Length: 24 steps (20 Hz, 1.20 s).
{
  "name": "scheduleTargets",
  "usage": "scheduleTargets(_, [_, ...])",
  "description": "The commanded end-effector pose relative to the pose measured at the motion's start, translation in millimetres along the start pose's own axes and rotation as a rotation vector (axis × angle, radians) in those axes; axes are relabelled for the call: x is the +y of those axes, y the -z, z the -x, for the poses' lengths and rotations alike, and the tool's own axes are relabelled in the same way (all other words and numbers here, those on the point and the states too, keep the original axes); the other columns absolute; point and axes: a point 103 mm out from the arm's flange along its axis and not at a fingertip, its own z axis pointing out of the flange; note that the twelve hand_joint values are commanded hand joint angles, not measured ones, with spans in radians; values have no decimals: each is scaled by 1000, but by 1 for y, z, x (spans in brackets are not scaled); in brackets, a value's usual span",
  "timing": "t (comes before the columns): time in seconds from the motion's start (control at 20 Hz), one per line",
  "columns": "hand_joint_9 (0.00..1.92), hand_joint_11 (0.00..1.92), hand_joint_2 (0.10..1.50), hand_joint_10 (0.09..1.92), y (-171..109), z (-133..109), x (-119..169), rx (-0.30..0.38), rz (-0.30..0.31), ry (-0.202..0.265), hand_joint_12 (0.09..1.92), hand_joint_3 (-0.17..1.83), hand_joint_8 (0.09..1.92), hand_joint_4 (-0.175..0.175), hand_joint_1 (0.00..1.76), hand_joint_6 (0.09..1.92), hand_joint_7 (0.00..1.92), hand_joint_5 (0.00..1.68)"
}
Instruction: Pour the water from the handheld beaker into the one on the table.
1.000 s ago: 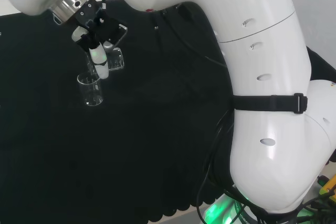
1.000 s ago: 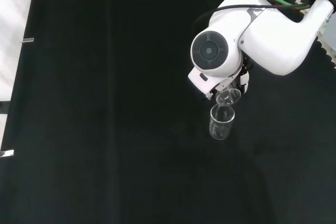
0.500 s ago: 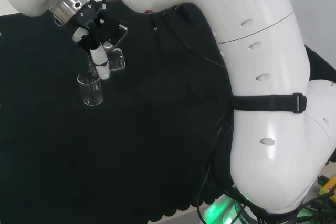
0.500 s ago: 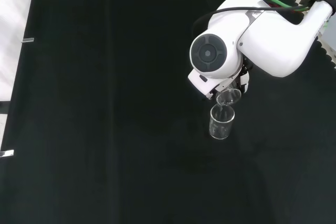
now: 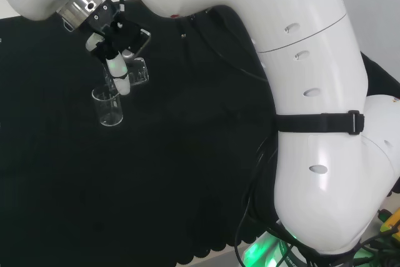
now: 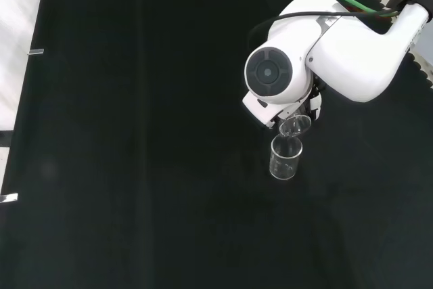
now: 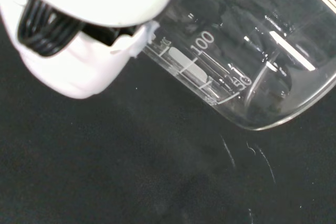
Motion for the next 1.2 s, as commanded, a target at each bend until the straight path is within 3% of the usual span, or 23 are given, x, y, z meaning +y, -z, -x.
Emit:
scheduleTargets(0.05, [1384,1127,644,472,2,-4,1,-9,-8,-3,802,579,387,-175,1432,450,1426,1347])
scheduleTargets(1.2, [1382,1130,643,481,8,-10,2,-47,-53,-12,801,582,394,-175,1431,458,1422,1344])
